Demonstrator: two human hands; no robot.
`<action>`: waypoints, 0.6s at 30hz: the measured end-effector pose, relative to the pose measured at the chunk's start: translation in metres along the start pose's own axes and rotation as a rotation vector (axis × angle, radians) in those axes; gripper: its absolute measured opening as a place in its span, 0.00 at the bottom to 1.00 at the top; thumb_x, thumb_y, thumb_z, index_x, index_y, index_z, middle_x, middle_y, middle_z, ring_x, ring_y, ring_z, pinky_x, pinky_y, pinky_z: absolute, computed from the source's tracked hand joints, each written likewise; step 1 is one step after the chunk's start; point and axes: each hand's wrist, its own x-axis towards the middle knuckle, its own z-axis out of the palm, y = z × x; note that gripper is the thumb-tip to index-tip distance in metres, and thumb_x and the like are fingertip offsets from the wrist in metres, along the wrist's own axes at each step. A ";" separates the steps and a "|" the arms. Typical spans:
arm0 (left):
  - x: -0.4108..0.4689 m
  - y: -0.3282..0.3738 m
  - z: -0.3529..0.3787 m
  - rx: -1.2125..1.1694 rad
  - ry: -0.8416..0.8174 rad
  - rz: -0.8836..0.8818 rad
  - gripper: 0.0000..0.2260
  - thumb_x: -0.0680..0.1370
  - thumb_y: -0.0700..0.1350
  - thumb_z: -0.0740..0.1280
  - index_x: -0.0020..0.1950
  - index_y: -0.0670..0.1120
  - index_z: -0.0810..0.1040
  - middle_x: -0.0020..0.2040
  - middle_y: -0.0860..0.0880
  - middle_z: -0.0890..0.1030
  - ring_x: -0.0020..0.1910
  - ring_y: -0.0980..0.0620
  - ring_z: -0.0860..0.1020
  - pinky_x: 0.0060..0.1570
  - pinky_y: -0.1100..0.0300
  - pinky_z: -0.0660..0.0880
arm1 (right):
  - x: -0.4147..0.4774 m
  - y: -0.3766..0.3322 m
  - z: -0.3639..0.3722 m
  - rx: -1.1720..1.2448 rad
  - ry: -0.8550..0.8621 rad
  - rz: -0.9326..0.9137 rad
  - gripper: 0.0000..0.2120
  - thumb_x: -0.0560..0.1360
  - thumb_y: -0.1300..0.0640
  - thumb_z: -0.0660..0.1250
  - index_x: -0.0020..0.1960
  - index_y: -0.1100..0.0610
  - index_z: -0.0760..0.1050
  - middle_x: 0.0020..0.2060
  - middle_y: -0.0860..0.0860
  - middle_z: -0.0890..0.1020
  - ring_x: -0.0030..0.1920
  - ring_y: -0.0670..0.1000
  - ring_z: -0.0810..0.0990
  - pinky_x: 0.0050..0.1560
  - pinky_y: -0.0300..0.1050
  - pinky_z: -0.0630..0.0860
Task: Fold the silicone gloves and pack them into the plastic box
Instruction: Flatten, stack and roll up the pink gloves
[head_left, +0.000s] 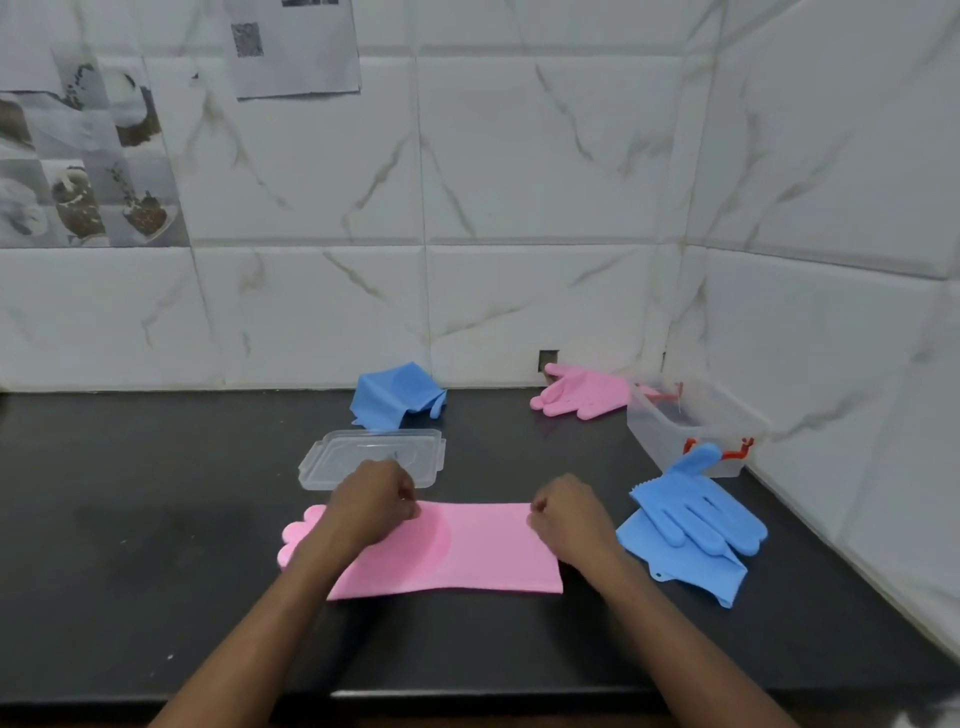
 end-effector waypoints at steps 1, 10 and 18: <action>0.009 0.014 0.002 -0.069 -0.005 0.041 0.05 0.73 0.43 0.73 0.47 0.45 0.86 0.46 0.50 0.86 0.44 0.52 0.82 0.45 0.60 0.78 | 0.003 0.005 -0.002 0.045 -0.012 -0.038 0.10 0.77 0.53 0.67 0.56 0.55 0.80 0.53 0.52 0.81 0.50 0.49 0.79 0.53 0.40 0.75; 0.139 0.097 0.050 -0.435 0.020 -0.010 0.10 0.75 0.45 0.71 0.51 0.39 0.84 0.49 0.42 0.85 0.46 0.49 0.82 0.47 0.58 0.77 | 0.017 0.043 0.017 -0.037 -0.130 -0.450 0.25 0.77 0.36 0.55 0.69 0.44 0.71 0.69 0.45 0.66 0.65 0.47 0.68 0.66 0.45 0.67; 0.228 0.135 0.088 -0.538 -0.164 0.110 0.24 0.77 0.45 0.66 0.74 0.49 0.68 0.72 0.44 0.71 0.68 0.45 0.72 0.62 0.57 0.68 | 0.022 0.047 0.026 -0.038 -0.106 -0.493 0.24 0.77 0.36 0.51 0.66 0.44 0.71 0.69 0.43 0.65 0.65 0.46 0.67 0.66 0.45 0.66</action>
